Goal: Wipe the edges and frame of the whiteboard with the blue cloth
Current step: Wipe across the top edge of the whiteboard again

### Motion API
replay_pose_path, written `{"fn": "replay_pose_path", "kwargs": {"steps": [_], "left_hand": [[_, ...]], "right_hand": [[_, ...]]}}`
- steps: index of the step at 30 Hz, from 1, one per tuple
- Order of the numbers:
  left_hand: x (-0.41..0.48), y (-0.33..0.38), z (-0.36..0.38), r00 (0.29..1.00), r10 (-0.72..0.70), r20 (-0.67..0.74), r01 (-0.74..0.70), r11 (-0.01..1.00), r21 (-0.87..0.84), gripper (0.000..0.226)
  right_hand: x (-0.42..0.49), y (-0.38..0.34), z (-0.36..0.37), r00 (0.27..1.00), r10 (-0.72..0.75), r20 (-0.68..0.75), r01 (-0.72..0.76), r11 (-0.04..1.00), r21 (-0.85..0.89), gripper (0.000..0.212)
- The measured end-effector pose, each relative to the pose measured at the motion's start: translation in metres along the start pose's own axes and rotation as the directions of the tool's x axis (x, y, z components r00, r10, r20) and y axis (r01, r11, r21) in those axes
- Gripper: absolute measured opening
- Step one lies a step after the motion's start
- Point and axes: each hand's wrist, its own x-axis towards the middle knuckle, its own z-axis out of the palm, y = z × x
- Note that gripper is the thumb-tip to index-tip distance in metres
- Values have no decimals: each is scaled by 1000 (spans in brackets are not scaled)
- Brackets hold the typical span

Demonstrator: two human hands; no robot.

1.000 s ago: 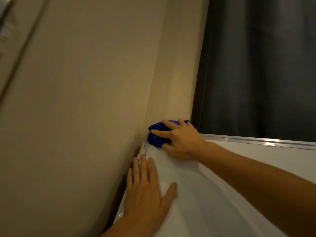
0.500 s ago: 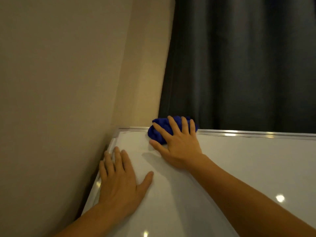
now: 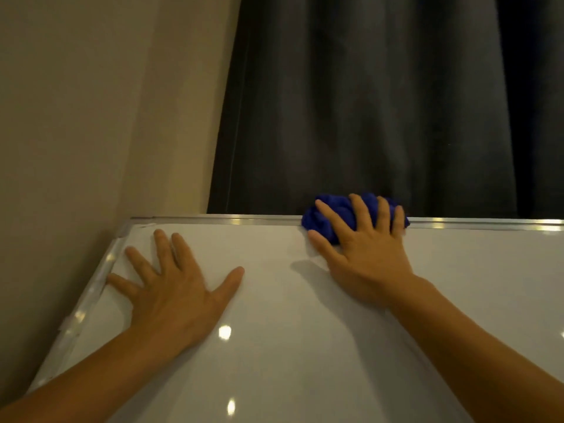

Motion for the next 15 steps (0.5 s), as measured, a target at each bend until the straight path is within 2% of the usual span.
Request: {"fn": "replay_pose_path", "kwargs": {"steps": [2, 5, 6, 8, 10, 12, 13, 15], "left_hand": [[0, 15, -4, 1000, 0, 4, 0, 1000, -18, 134], [-7, 42, -5, 999, 32, 19, -32, 999, 31, 134], [-11, 53, -3, 998, 58, 23, -60, 997, 56, 135], [-15, 73, 4, 996, 93, 16, -94, 992, 79, 137], [-17, 84, 5, 997, 79, 3, -79, 993, 86, 138], [-17, 99, 10, 995, 102, -15, -101, 992, 74, 136], [-16, 98, 9, 993, 112, -47, -108, 992, 71, 134], [-20, 110, 10, 989, 137, -56, -134, 989, 62, 131]], "right_hand": [[6, -40, 7, 999, -26, 23, 24, 998, 61, 83], [2, -83, 12, 967, -249, 51, 240, 961, 134, 83], [0, -74, 11, 954, -297, 46, 289, 947, 139, 81], [-1, -21, 6, 955, -298, 13, 295, 951, 95, 76], [-6, 48, -4, 975, -220, -32, 220, 975, 20, 70], [-20, 134, -24, 999, -39, 0, 39, 997, -64, 68], [-25, 160, -32, 997, 73, 37, -72, 996, -46, 69], [-38, 193, -46, 958, 280, 59, -277, 959, -53, 73]]}}
